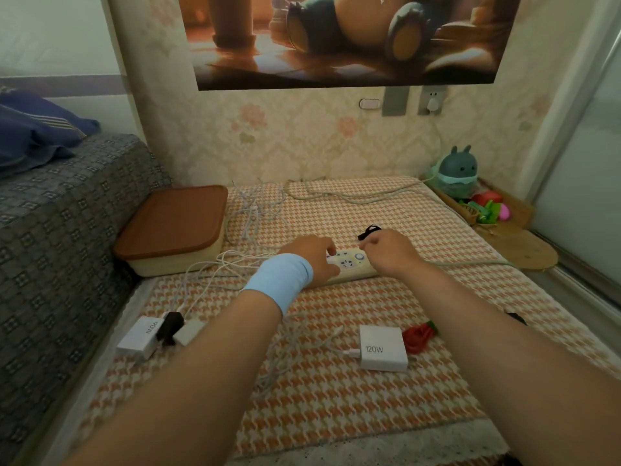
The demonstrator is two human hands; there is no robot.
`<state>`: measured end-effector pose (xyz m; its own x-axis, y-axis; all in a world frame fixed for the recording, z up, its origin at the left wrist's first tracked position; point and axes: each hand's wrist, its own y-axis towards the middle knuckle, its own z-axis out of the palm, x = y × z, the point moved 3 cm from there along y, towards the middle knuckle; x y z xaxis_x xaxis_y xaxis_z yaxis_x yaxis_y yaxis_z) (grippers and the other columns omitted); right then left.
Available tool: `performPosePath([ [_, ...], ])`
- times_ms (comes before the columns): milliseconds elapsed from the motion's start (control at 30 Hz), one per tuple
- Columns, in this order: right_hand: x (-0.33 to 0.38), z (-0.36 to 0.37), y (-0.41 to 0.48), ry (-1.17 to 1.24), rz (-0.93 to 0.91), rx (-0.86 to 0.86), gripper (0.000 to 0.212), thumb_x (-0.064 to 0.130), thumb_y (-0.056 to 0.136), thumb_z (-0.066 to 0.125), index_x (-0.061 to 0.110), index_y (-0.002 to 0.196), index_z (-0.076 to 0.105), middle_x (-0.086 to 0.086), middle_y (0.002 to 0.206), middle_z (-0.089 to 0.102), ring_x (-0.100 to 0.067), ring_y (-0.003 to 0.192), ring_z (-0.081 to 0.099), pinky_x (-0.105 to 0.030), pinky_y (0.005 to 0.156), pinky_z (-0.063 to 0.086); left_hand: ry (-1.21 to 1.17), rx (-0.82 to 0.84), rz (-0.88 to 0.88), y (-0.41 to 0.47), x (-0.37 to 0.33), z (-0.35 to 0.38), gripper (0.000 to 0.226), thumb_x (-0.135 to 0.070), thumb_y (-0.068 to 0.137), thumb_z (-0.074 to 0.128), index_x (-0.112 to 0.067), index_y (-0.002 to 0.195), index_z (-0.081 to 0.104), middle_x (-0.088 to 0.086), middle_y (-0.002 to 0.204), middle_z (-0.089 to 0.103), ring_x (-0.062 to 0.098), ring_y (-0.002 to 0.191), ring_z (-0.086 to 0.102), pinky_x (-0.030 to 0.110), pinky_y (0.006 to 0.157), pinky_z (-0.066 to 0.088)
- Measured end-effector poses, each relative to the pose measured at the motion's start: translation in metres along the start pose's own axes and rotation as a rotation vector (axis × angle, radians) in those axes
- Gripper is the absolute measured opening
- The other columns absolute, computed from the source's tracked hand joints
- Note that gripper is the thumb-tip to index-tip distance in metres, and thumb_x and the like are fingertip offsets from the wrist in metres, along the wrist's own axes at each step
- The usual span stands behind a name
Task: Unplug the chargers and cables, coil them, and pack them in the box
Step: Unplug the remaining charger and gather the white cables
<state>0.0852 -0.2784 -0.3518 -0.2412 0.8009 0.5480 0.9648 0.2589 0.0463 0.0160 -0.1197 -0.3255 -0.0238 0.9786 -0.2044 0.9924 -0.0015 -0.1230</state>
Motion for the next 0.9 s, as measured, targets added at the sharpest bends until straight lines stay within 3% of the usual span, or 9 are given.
performPosePath([
  [67,-0.009,0.003,0.014,-0.064,0.04,0.012,0.042,0.033,0.106,0.038,0.014,0.119,0.073,-0.01,0.102,0.072,-0.027,0.075,0.061,-0.041,0.069,0.053,0.067,0.067,0.015,0.021,0.001,0.014,0.058,-0.048,0.092,0.057,-0.028,0.144,0.041,0.004,0.143,0.048,0.027,0.121,0.052,0.04,0.096,0.05],
  [233,-0.024,0.022,0.041,-0.151,0.027,0.18,0.055,0.054,0.107,0.027,0.024,0.139,0.06,-0.008,0.146,0.055,-0.033,0.129,0.051,-0.043,0.107,0.041,0.171,0.213,0.078,0.054,0.009,0.047,0.083,-0.055,0.088,0.061,-0.03,0.154,0.017,0.004,0.16,0.021,0.03,0.142,0.03,0.05,0.112,0.034],
  [300,-0.028,0.027,0.053,-0.143,0.021,0.164,0.049,0.053,0.107,0.03,0.025,0.11,0.07,-0.005,0.115,0.065,-0.029,0.106,0.058,-0.039,0.09,0.041,0.159,0.197,0.088,0.062,0.014,0.049,0.077,-0.045,0.09,0.063,-0.033,0.153,0.02,0.003,0.158,0.024,0.03,0.139,0.035,0.049,0.11,0.038],
  [367,-0.03,0.027,0.061,-0.137,0.033,0.116,0.042,0.045,0.107,0.037,0.026,0.078,0.061,0.004,0.077,0.053,-0.021,0.072,0.048,-0.036,0.07,0.033,0.125,0.181,0.103,0.066,0.017,0.048,0.076,-0.038,0.09,0.067,-0.033,0.152,0.024,0.003,0.157,0.026,0.03,0.138,0.037,0.046,0.109,0.039],
  [433,-0.031,0.025,0.066,-0.136,0.035,0.09,0.034,0.031,0.104,0.047,0.021,0.088,0.075,0.001,0.084,0.067,-0.021,0.071,0.053,-0.034,0.073,0.036,0.071,0.186,0.108,0.069,0.017,0.046,0.078,-0.035,0.088,0.07,-0.031,0.152,0.026,0.003,0.157,0.027,0.028,0.138,0.037,0.043,0.109,0.039],
  [567,-0.023,0.01,0.065,0.017,-0.013,-0.142,0.019,0.024,0.092,0.07,0.02,0.109,0.079,0.003,0.114,0.075,-0.018,0.109,0.066,-0.043,0.104,0.047,-0.15,0.139,0.065,0.07,0.016,0.039,0.082,-0.039,0.088,0.069,-0.028,0.154,0.02,0.001,0.158,0.027,0.026,0.14,0.037,0.044,0.11,0.038],
  [700,-0.01,-0.005,0.06,0.304,-0.096,-0.247,0.011,0.012,0.084,0.081,0.022,0.084,0.076,0.006,0.083,0.071,-0.007,0.079,0.067,-0.031,0.082,0.058,-0.487,-0.18,0.022,0.07,0.014,0.021,0.069,-0.028,0.096,0.06,-0.029,0.153,0.022,0.001,0.154,0.036,0.026,0.134,0.045,0.041,0.102,0.046],
  [767,-0.005,-0.009,0.06,0.468,-0.101,-0.192,0.019,0.005,0.083,0.08,0.022,0.083,0.073,-0.001,0.087,0.074,-0.014,0.081,0.072,-0.031,0.081,0.06,-0.638,-0.307,0.013,0.07,0.014,0.012,0.07,-0.02,0.097,0.058,-0.033,0.154,0.018,0.001,0.158,0.028,0.027,0.139,0.038,0.042,0.103,0.046],
  [900,0.007,-0.014,0.054,0.889,-0.086,0.111,0.027,-0.007,0.094,0.06,0.003,0.117,0.07,-0.005,0.083,0.075,-0.017,0.069,0.068,-0.034,0.08,0.061,-0.85,-0.331,0.041,0.063,0.01,0.002,0.071,-0.008,0.1,0.05,-0.033,0.155,0.013,0.0,0.162,0.019,0.025,0.145,0.028,0.043,0.11,0.039],
])
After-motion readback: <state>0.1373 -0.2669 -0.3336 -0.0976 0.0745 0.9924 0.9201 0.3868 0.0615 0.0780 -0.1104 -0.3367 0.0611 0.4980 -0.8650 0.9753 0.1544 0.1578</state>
